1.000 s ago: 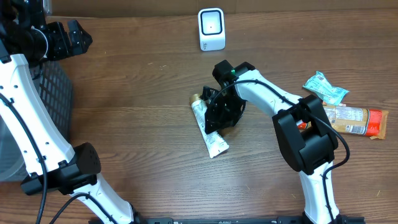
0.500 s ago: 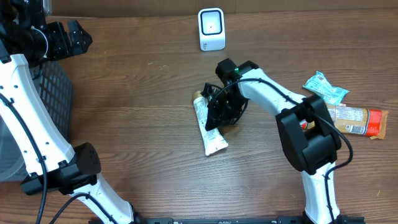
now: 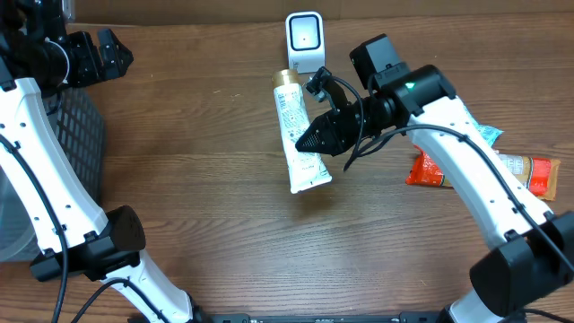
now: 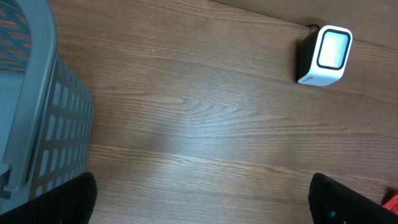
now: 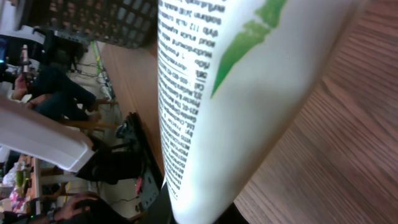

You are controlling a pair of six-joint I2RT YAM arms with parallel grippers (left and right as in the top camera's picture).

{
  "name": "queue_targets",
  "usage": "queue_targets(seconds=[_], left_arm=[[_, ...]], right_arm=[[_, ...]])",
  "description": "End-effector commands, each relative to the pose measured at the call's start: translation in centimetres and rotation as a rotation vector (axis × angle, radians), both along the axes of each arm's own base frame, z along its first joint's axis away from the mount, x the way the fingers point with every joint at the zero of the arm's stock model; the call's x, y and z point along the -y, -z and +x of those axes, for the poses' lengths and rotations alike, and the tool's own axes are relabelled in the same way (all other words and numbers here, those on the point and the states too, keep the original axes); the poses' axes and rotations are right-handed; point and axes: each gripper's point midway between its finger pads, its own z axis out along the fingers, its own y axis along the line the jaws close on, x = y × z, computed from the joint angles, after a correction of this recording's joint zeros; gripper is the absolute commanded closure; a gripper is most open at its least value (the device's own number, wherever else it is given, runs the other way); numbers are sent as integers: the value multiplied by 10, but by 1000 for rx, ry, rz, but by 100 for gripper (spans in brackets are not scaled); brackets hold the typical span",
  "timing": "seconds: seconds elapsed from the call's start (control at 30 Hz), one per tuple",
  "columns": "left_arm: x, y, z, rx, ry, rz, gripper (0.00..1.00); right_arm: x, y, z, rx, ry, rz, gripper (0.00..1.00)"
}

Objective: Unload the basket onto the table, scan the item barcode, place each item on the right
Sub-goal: 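Lift the white tube and hold it over the scanner window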

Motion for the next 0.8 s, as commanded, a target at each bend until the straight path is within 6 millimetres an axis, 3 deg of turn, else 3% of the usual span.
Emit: queue_targets(seconds=[0.0, 0.13, 0.23, 0.3, 0.33, 0.43, 0.47, 0.53, 0.6, 0.77], left_arm=[[4, 0, 1, 2, 27, 4, 0], [4, 0, 1, 2, 27, 4, 0], [4, 0, 1, 2, 27, 4, 1], [4, 0, 1, 2, 27, 4, 0], [4, 0, 1, 2, 27, 4, 0], [4, 0, 1, 2, 27, 4, 0], [4, 0, 1, 3, 27, 4, 0], [4, 0, 1, 2, 27, 4, 1], [4, 0, 1, 2, 27, 4, 0], [4, 0, 1, 2, 27, 4, 0]], right_arm=[[-5, -41, -12, 74, -47, 104, 96], [-4, -49, -12, 109, -42, 108, 96], [2, -39, 8, 184, 20, 25, 96], [16, -22, 38, 265, 143, -120, 96], [30, -12, 66, 336, 271, -242, 96], [48, -4, 112, 491, 444, -387, 96], [56, -5, 136, 578, 526, -444, 96], [68, -8, 166, 688, 620, -509, 96], [72, -13, 194, 878, 580, -596, 96], [82, -40, 240, 1176, 631, -763, 97]])
